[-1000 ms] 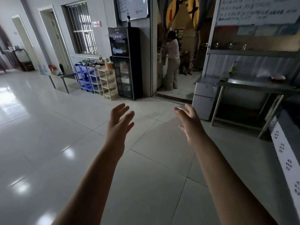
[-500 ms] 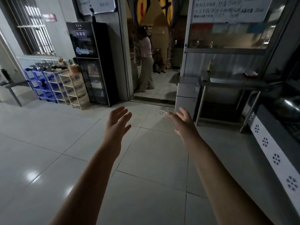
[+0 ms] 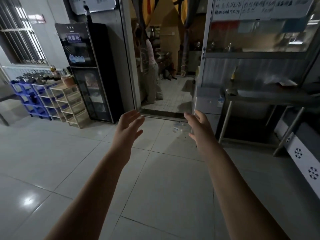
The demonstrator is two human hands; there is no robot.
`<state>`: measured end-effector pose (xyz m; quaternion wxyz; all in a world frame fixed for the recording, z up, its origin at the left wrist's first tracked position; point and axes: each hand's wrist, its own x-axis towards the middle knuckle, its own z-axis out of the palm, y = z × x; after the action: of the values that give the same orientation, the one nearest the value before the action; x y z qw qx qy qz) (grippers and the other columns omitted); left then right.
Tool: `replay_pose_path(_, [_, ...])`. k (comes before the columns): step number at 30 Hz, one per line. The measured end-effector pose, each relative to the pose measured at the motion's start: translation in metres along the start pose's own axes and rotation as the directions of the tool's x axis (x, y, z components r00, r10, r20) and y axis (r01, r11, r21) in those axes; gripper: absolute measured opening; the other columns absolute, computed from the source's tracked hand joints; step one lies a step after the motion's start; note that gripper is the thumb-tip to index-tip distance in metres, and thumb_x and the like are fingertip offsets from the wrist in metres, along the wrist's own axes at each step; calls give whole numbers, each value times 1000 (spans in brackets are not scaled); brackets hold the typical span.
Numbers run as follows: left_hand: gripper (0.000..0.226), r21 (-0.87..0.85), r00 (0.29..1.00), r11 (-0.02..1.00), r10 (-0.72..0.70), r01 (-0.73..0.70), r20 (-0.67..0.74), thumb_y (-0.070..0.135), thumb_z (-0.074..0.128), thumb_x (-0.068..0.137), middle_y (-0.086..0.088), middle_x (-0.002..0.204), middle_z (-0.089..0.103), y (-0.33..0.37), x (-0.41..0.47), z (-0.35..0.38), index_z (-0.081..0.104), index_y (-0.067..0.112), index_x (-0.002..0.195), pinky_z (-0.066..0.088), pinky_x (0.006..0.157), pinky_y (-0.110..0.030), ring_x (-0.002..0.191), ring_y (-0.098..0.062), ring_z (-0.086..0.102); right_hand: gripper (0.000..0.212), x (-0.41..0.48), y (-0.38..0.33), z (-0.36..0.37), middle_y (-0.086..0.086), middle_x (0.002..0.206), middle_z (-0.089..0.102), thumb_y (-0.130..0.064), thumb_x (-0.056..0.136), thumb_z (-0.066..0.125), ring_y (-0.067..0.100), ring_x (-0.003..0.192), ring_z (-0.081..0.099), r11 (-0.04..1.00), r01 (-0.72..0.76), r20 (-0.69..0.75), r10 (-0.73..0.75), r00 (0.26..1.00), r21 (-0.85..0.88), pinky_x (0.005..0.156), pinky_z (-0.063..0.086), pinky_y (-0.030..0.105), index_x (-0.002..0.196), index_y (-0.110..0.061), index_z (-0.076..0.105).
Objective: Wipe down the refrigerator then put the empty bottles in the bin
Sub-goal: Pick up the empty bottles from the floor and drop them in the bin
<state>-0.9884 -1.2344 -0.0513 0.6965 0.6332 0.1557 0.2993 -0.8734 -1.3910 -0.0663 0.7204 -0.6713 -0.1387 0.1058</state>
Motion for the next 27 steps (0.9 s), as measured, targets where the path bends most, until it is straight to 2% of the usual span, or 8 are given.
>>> replay_pose_path(7, [29, -27, 1000, 1000, -14, 14, 14, 11, 56, 90, 8, 111, 56, -32, 133, -6, 50, 21, 116, 46, 96, -36, 103, -5, 55, 65, 119, 14, 43, -3, 149, 33, -43, 87, 57, 14, 130, 38, 999, 23, -11, -23, 1000, -42, 108, 33, 43, 143, -26, 30])
replay_pose_path(11, [26, -69, 999, 998, 4, -2, 33, 12, 55, 90, 4, 114, 57, -45, 234, -15, 51, 21, 114, 45, 94, -34, 108, -12, 55, 65, 203, 20, 77, -4, 149, 34, -42, 87, 58, 13, 130, 38, 998, 51, -36, -52, 998, -37, 99, 36, 35, 143, -25, 30])
replay_pose_path(13, [27, -72, 998, 997, 7, -3, 58, 12, 55, 90, 2, 118, 56, -48, 284, -18, 52, 21, 115, 45, 94, -33, 109, -12, 55, 65, 246, 18, 96, -2, 149, 33, -41, 87, 58, 14, 131, 36, 998, 42, -65, -44, 997, -37, 103, 35, 38, 143, -25, 29])
replay_pose_path(17, [30, -81, 996, 996, 48, -43, 68, 12, 56, 89, 8, 110, 58, -53, 379, -22, 51, 20, 118, 45, 92, -30, 102, -6, 56, 64, 323, 13, 130, -3, 149, 34, -40, 87, 58, 12, 129, 38, 996, 72, -105, -77, 992, -50, 108, 33, 40, 143, -25, 31])
replay_pose_path(24, [33, -110, 990, 994, 10, 6, 139, 13, 57, 90, 1, 124, 56, -82, 505, -6, 50, 18, 122, 44, 99, -35, 110, -9, 55, 66, 437, 15, 168, -4, 149, 32, -41, 88, 57, 11, 131, 36, 995, 89, -147, -95, 985, -50, 103, 33, 33, 144, -25, 27])
replay_pose_path(27, [28, -111, 984, 994, 5, 15, 178, 11, 56, 90, 1, 124, 57, -98, 564, 3, 52, 22, 115, 43, 101, -38, 114, -12, 54, 64, 494, 20, 174, -6, 148, 34, -44, 88, 56, 9, 130, 37, 992, 91, -161, -104, 982, -86, 107, 33, 35, 143, -27, 30])
